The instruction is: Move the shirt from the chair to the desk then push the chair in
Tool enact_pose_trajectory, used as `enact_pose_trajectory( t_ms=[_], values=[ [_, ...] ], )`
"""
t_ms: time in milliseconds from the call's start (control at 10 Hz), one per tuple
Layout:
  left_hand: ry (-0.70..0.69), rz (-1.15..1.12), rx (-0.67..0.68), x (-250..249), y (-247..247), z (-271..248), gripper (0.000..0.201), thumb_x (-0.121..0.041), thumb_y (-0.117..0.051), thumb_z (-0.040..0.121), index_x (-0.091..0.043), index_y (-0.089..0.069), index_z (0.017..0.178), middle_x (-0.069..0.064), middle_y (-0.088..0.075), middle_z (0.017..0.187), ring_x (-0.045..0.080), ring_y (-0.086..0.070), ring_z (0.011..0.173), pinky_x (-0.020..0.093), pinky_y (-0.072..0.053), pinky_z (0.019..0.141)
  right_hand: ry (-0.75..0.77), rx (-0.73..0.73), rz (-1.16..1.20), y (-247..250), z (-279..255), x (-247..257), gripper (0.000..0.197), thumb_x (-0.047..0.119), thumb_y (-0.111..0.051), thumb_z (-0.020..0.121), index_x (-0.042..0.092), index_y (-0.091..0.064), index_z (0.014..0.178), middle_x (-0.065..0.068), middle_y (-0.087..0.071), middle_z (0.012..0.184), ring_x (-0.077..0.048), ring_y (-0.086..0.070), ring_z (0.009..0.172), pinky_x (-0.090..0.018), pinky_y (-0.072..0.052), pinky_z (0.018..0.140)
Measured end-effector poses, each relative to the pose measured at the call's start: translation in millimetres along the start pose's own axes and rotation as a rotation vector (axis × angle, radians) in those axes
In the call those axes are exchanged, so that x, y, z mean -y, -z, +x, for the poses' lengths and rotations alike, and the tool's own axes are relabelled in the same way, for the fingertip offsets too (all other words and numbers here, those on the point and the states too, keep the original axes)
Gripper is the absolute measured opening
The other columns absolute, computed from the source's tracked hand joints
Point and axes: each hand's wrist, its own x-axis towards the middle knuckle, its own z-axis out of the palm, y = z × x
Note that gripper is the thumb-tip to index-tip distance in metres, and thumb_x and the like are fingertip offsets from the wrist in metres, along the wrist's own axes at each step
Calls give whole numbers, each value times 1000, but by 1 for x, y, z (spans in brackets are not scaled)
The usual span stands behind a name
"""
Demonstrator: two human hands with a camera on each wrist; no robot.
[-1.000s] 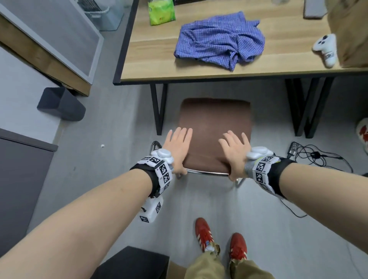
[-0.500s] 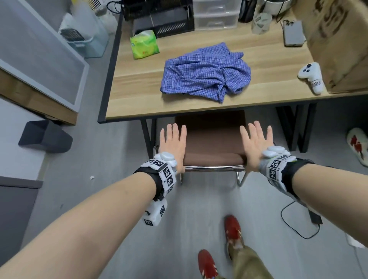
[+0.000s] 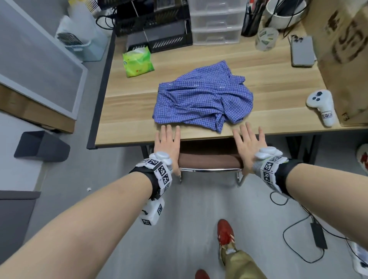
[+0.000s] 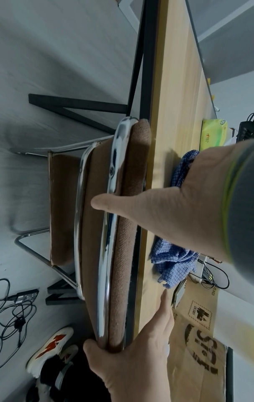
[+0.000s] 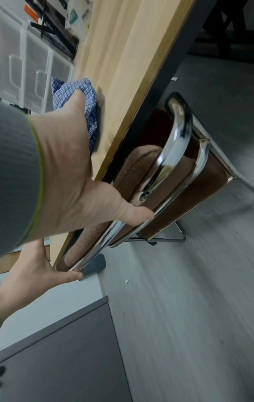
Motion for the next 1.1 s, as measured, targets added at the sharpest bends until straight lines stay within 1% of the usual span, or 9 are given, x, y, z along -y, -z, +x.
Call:
enact_pose_trajectory(
  t_ms=[100, 200, 300, 400, 600, 800, 900, 1000, 1100],
  values=[
    [-18, -8, 66, -4, 5, 12, 152, -54, -92, 59, -8, 9, 162, 24, -2, 170, 43, -2, 158, 56, -6, 128, 3, -19, 15, 2, 9, -10, 118, 38, -78, 80, 7, 6, 157, -20, -4, 167, -38, 4, 155, -63, -7, 121],
    [-41, 6, 134, -8, 12, 15, 173, -61, -97, 39, -7, 13, 162, 25, 0, 170, 44, 2, 158, 56, -2, 127, 4, 8, -16, 0, 14, -16, 143, 50, -88, 59, 8, 7, 157, -21, -5, 166, -39, 2, 155, -65, -3, 120],
    [-53, 9, 155, -10, 15, 18, 174, -61, -97, 39, -6, 14, 162, 26, 0, 170, 44, 2, 158, 57, -2, 127, 25, 14, -18, -1, 17, -19, 148, 51, -89, 53, 7, 7, 157, -22, -5, 165, -40, 2, 155, -65, -4, 120],
    [-52, -4, 157, -9, 16, 18, 172, -61, -96, 39, -7, 10, 162, 25, -5, 169, 44, -1, 158, 57, -6, 128, 29, -11, -12, -1, 15, -18, 140, 48, -87, 60, 7, 7, 156, -23, -7, 164, -40, 1, 155, -65, -5, 120],
    [-57, 10, 141, -7, 22, 15, 165, -60, -95, 39, -8, 2, 163, 20, -22, 162, 40, -17, 154, 55, -16, 126, 63, 63, -23, 0, 19, -21, 170, 61, -93, 27, 5, 3, 155, -19, -16, 161, -40, -3, 154, -64, -5, 120],
    [-59, -15, 115, 0, 37, 23, 159, -60, -95, 35, -9, -10, 160, 15, -38, 145, 34, -40, 135, 47, -35, 116, 105, 109, -37, 14, 22, -25, 177, 67, -92, 22, 4, 7, 155, -18, -11, 163, -38, 2, 154, -63, -3, 120],
    [-59, -67, 167, 7, 54, 27, 148, -56, -96, 37, -12, -18, 155, 14, -41, 140, 34, -47, 128, 47, -45, 107, 126, 92, 9, 27, 21, -29, 169, 65, -92, 28, 5, 2, 155, -17, -16, 160, -37, -3, 153, -63, -6, 121],
    [-41, -129, 180, 11, 69, 27, 114, -47, -94, 50, -13, -34, 140, 13, -47, 131, 32, -53, 116, 41, -49, 83, 153, 76, 50, 38, 22, -33, 158, 68, -88, 34, 6, -6, 153, -15, -24, 156, -37, -9, 152, -63, -8, 120],
    [11, -132, 137, 10, 79, 27, 69, -40, -80, 74, -13, -46, 127, 13, -50, 129, 31, -54, 114, 40, -46, 80, 136, 34, 34, 43, 27, -38, 141, 73, -82, 42, 8, -18, 150, -13, -32, 151, -36, -16, 150, -61, -14, 119]
  ],
)
